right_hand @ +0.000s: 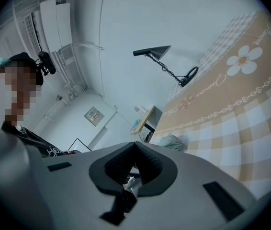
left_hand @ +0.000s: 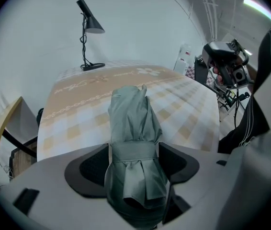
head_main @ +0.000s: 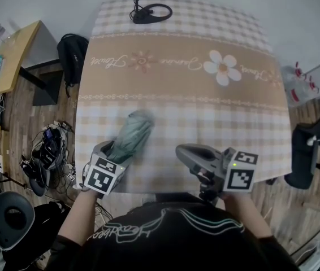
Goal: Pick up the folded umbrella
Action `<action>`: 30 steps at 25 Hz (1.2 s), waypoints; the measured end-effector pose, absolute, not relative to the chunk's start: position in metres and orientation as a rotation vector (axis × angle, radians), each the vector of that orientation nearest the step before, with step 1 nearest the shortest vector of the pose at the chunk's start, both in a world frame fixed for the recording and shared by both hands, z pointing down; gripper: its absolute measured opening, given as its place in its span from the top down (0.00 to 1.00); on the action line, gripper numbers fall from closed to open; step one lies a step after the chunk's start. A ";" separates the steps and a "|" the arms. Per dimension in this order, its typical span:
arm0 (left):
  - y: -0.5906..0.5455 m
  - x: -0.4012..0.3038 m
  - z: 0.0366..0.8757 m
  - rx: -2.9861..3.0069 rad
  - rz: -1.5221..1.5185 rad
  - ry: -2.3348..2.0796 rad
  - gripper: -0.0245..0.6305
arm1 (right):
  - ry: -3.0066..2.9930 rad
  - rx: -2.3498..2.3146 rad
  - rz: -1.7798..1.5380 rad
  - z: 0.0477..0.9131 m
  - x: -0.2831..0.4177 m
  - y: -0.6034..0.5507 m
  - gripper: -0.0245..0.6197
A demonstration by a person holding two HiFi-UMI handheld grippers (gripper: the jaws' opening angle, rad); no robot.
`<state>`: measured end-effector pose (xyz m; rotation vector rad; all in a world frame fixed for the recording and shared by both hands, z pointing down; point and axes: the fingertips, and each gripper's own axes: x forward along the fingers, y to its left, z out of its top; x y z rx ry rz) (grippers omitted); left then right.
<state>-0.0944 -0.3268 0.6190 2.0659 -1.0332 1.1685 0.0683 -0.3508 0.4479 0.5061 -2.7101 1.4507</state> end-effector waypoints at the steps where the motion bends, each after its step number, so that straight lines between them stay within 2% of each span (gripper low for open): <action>1: -0.327 -0.095 0.622 2.058 1.171 -1.031 0.49 | -2.711 0.507 1.452 0.448 0.068 -0.352 0.95; 14: -0.330 -0.093 0.640 1.996 1.202 -1.035 0.49 | -2.707 0.539 1.469 0.453 0.069 -0.349 0.95; 30: -0.333 -0.097 0.638 2.017 1.159 -1.045 0.55 | -2.713 0.587 1.499 0.455 0.062 -0.324 0.95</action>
